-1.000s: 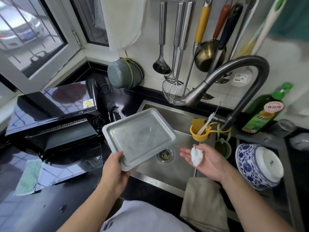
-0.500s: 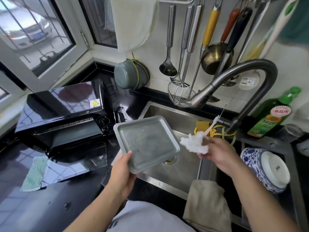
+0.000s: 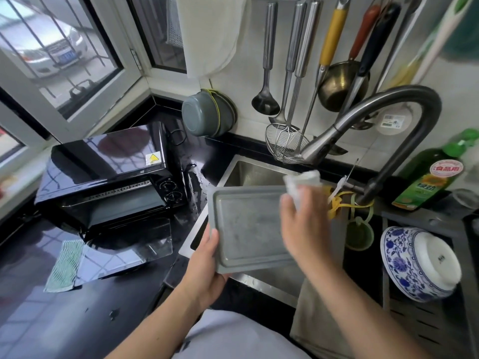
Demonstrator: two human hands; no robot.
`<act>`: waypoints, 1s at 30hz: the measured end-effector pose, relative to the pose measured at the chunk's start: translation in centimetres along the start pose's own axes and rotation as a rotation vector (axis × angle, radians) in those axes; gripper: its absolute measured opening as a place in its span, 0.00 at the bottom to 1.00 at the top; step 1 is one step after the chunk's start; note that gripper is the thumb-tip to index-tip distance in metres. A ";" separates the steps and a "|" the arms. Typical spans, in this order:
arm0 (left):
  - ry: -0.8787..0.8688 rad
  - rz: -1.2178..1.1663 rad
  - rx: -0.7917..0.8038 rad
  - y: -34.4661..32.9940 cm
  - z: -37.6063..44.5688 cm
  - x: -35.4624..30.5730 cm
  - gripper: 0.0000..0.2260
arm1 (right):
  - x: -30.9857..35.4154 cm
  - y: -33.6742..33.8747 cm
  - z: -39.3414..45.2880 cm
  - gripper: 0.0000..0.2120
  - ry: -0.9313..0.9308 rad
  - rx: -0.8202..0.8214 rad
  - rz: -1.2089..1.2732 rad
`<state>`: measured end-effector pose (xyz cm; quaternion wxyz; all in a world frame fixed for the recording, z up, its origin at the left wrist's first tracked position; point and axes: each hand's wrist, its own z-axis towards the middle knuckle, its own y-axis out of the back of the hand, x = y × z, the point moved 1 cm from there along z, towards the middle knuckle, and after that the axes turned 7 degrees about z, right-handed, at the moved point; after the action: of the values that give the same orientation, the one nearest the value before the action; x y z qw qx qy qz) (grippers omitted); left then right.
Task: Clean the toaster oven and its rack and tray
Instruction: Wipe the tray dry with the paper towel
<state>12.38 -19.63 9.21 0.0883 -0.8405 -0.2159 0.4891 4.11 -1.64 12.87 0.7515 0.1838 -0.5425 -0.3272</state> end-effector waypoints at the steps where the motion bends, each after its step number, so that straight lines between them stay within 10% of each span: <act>1: -0.020 0.016 0.017 -0.1 0.0 0.0 0.18 | 0.9 -1.7 -0.8 0.19 0.044 0.269 0.009; 4: -0.070 0.040 0.090 -0.9 -0.2 -0.3 0.19 | 1.5 -4.7 -2.5 0.25 0.240 0.819 -0.099; 8: -0.133 0.171 0.156 -0.8 -0.6 -0.5 0.21 | 1.8 -4.3 -0.1 0.26 0.424 0.642 -0.181; 20: -0.224 0.143 0.083 -1.0 -2.2 -2.5 0.20 | -2.6 -2.0 1.2 0.20 -0.006 0.281 -0.341; 30: -0.116 -0.054 0.073 -2.2 0.0 -3.8 0.23 | 5.1 -2.9 -4.8 0.23 0.369 0.623 0.187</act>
<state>10.18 -19.38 13.00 0.1195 -0.8007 -0.2251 0.5422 8.76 -7.58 12.94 0.7715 0.4090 -0.4860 -0.0377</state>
